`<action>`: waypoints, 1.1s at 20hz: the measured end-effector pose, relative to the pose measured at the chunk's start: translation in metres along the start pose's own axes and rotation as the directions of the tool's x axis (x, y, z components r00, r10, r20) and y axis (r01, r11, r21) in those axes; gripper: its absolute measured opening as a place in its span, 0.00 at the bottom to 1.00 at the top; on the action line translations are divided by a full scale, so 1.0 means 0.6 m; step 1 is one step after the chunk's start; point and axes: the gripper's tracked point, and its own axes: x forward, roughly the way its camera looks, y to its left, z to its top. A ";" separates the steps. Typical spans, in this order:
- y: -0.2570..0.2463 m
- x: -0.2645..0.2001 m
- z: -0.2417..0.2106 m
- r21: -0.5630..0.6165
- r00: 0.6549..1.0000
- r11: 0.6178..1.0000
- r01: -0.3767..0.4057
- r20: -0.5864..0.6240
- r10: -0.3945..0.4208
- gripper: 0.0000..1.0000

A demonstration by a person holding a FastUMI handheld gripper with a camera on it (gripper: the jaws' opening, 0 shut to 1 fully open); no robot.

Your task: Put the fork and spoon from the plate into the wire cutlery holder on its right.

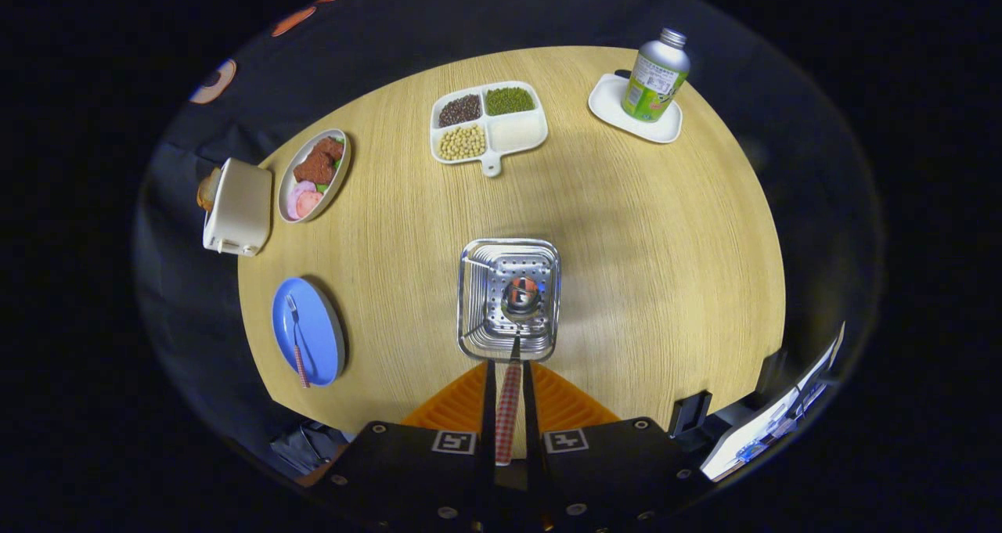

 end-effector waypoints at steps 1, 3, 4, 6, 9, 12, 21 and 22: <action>0.005 -0.005 0.014 0.002 0.999 1.000 -0.015 0.035 0.015 0.20; 0.001 -0.019 0.043 -0.019 0.994 1.000 -0.004 0.112 0.006 0.27; -0.002 -0.023 0.056 -0.024 0.988 1.000 0.007 0.152 -0.003 0.33; 0.003 -0.025 0.067 -0.011 0.983 1.000 -0.001 0.183 0.003 0.42; 0.009 -0.039 0.096 -0.014 0.963 1.000 -0.014 0.270 0.017 0.45; 0.034 -0.077 0.139 -0.021 0.904 0.999 -0.050 0.424 0.055 0.57; 0.088 -0.237 0.221 -0.019 0.537 1.000 -0.018 0.843 0.026 0.88; 0.095 -0.251 0.223 -0.021 0.495 1.000 -0.005 0.869 0.021 0.90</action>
